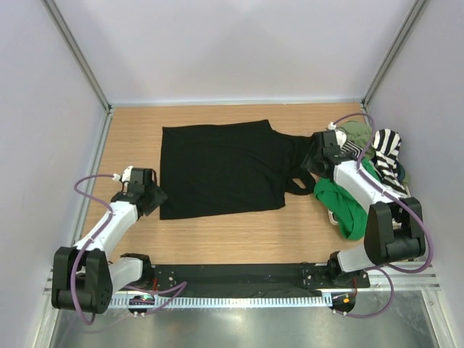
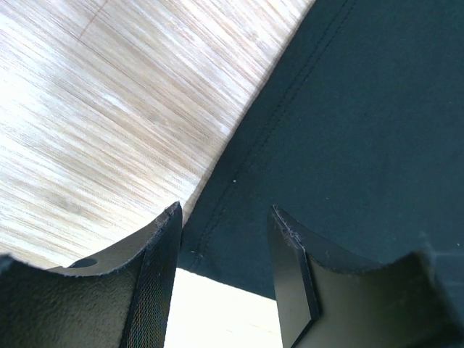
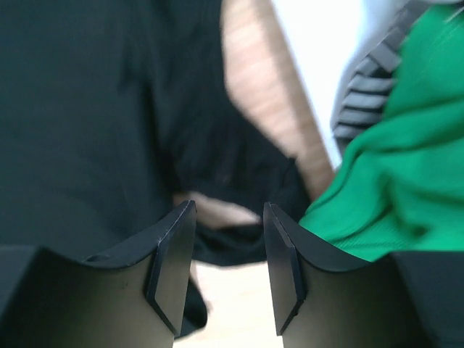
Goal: Fold and stack the tank tops
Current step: Flatten the tank top out
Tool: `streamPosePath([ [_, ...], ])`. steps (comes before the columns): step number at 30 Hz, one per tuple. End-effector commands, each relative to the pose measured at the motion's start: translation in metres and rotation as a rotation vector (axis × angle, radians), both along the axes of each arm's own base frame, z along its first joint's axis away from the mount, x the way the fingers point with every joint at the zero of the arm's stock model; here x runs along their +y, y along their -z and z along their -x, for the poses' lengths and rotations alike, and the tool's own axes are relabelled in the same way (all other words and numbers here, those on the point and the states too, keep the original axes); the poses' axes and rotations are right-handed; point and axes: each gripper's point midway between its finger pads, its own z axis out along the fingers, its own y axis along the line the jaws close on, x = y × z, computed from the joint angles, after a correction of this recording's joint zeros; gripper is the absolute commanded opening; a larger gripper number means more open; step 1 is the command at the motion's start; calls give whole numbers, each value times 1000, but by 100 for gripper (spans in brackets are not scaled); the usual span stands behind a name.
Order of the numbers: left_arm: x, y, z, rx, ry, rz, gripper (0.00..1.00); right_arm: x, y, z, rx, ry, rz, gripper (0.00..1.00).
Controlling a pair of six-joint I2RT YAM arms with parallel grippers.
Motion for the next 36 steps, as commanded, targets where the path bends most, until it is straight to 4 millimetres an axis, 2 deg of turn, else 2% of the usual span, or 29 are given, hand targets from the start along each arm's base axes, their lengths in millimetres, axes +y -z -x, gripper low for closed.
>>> streamPosePath([
  [1, 4, 3, 0, 17, -12, -23, 52, 20, -6, 8, -30, -40, -29, 48],
  [8, -3, 13, -3, 79, 26, -1, 48, 22, 14, 28, 17, -58, -2, 47],
  [18, -12, 30, 8, 132, 49, 41, 43, 19, 12, 32, 3, -58, 9, 47],
  [21, -17, 39, 9, 157, 62, 68, 29, 20, 8, 28, -15, -57, 12, 46],
  [22, -18, 41, 9, 162, 60, 74, 19, 19, 9, 28, -15, -56, 17, 46],
  [24, -19, 47, 10, 184, 60, 80, 11, 18, 10, 27, -11, -56, 28, 45],
  [25, -20, 48, 9, 184, 64, 81, 0, 18, 11, 26, -10, -59, 32, 45],
  [30, -12, 47, 9, 186, 37, 48, 0, 17, 20, 29, 17, -56, 50, 45],
  [36, 16, 37, 12, 182, -61, 24, 0, 19, 18, 29, 8, -55, 52, 45],
])
